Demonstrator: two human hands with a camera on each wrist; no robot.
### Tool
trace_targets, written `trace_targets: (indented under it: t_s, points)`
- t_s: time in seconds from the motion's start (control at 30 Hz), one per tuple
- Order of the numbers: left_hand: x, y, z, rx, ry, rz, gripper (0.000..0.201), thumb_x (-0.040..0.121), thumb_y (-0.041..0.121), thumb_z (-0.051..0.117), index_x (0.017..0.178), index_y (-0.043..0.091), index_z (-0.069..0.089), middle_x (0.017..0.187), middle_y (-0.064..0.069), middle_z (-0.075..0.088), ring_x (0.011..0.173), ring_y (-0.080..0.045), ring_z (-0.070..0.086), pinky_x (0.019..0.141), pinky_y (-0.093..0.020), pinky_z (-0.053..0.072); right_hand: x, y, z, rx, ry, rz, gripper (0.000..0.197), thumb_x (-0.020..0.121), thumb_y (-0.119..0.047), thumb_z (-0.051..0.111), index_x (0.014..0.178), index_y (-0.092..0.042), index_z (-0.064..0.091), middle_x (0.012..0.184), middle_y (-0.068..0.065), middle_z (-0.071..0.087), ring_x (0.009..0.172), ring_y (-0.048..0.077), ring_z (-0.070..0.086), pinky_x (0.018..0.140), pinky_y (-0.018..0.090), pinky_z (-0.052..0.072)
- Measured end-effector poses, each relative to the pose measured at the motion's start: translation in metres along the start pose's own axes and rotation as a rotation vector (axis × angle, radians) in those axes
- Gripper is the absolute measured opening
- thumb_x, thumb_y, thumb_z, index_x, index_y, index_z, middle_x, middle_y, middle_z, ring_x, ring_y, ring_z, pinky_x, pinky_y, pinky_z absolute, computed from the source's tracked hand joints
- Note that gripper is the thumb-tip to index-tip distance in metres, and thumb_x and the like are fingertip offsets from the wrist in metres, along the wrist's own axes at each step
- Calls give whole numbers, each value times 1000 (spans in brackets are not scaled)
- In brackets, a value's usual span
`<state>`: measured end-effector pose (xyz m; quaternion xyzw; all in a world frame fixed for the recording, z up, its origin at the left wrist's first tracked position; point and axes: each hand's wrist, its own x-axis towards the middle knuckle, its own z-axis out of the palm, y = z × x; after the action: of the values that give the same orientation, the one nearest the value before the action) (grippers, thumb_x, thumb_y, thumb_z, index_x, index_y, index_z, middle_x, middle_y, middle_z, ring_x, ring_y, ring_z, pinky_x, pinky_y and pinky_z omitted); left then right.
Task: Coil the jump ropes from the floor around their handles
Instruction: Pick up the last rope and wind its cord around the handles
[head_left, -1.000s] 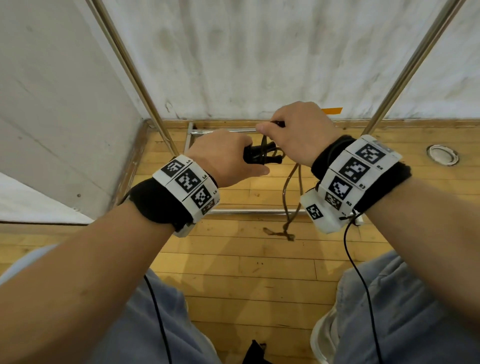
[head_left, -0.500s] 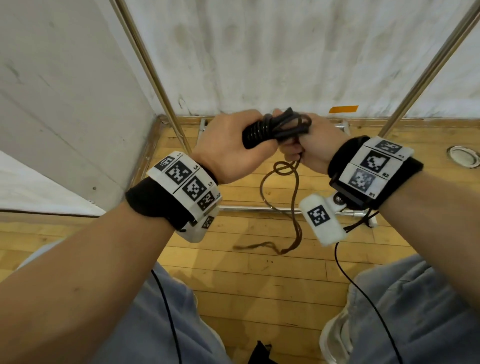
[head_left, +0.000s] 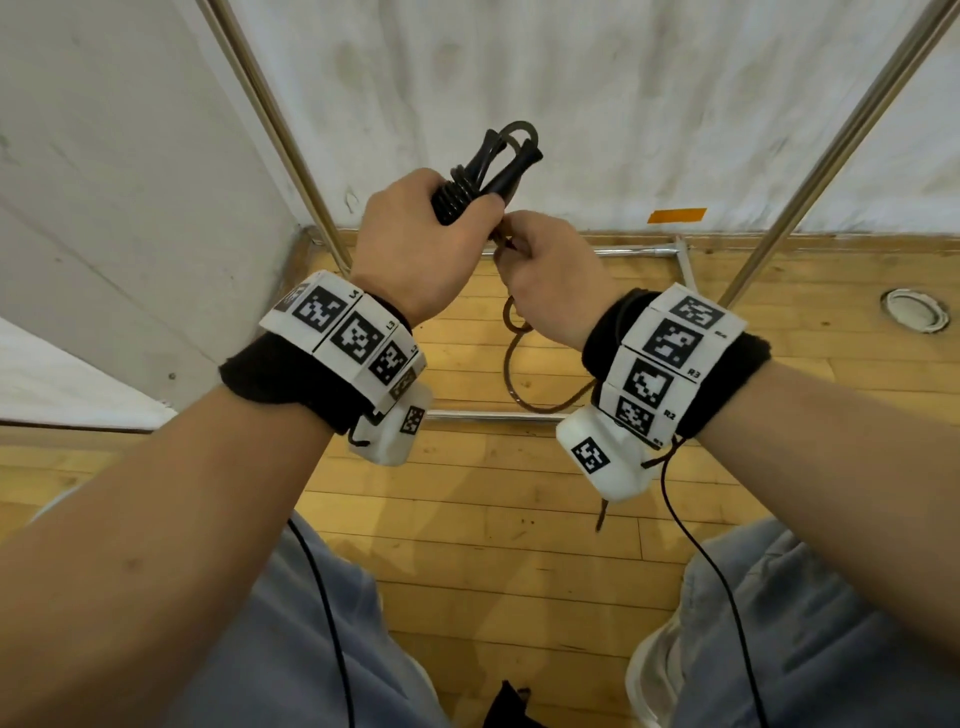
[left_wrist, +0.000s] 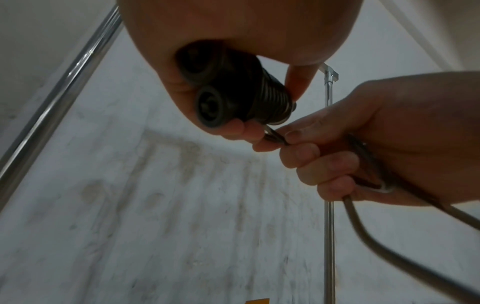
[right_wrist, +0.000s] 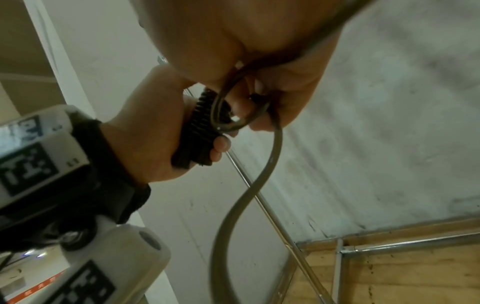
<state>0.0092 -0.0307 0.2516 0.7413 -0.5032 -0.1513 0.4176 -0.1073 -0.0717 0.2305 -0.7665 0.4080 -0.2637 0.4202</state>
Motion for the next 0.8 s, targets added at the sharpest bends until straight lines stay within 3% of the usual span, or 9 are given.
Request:
trace_targets:
  t_s: [0.13,0.23,0.37,0.5,0.57,0.6,0.67,0.73,0.8]
  points:
    - [4,0,-2,-50,20,-9,34,74,50,57,89,20,50,81,2,66,68,-22,65,63,-42,55,-3,-3,-2,-27,-56,4,31,96,-7,41,125,-9,54,70,-9,49,49,3,45,43,12,35]
    - [4,-1,-4,-72,4,22,28,79,44,57,97,23,51,80,7,67,67,-15,65,66,-43,57,-4,-2,-4,-125,-101,5,22,95,-11,44,113,-9,57,79,-3,55,69,14,56,61,25,47]
    - [8,-3,-8,-97,-2,10,19,84,37,58,96,24,52,76,12,67,57,0,59,63,-33,53,-8,3,-7,-305,-246,32,11,90,-24,59,99,-17,59,85,-5,60,76,11,56,66,24,45]
    - [11,-4,-13,-126,53,-51,20,82,38,60,89,22,50,79,9,70,62,-11,62,62,-35,53,-16,7,-4,-503,-303,75,43,96,-48,39,77,-15,58,63,-2,54,58,13,51,51,24,34]
    - [13,-5,-16,-146,76,-88,20,81,39,61,85,23,49,77,9,70,60,-12,62,56,-33,51,-18,11,-2,-520,-228,66,54,98,-53,24,89,-13,60,77,5,61,74,20,58,62,26,42]
    - [13,-5,-17,-154,72,-110,20,81,39,62,83,24,49,77,8,69,57,-11,61,51,-29,48,-19,14,-1,-514,-182,56,57,97,-53,23,111,-12,59,105,9,64,98,24,58,79,30,46]
    - [12,-4,-17,-177,35,-149,20,82,38,63,83,22,51,77,6,70,50,-9,60,41,-21,42,-19,14,-1,-469,-133,31,61,96,-53,30,142,-12,36,145,8,41,133,23,38,105,35,33]
    - [9,-2,-15,-207,-32,-171,22,84,37,63,86,17,54,79,2,70,45,-11,60,38,-21,42,-20,13,1,-407,-108,-8,62,94,-51,41,144,-15,33,146,4,41,132,20,39,102,31,34]
    - [5,1,-15,-270,-107,-189,29,85,36,63,93,9,58,78,-4,70,46,-18,61,44,-27,47,-22,14,6,-401,-85,-22,46,93,-44,48,131,-19,48,121,-1,59,109,19,54,77,22,41]
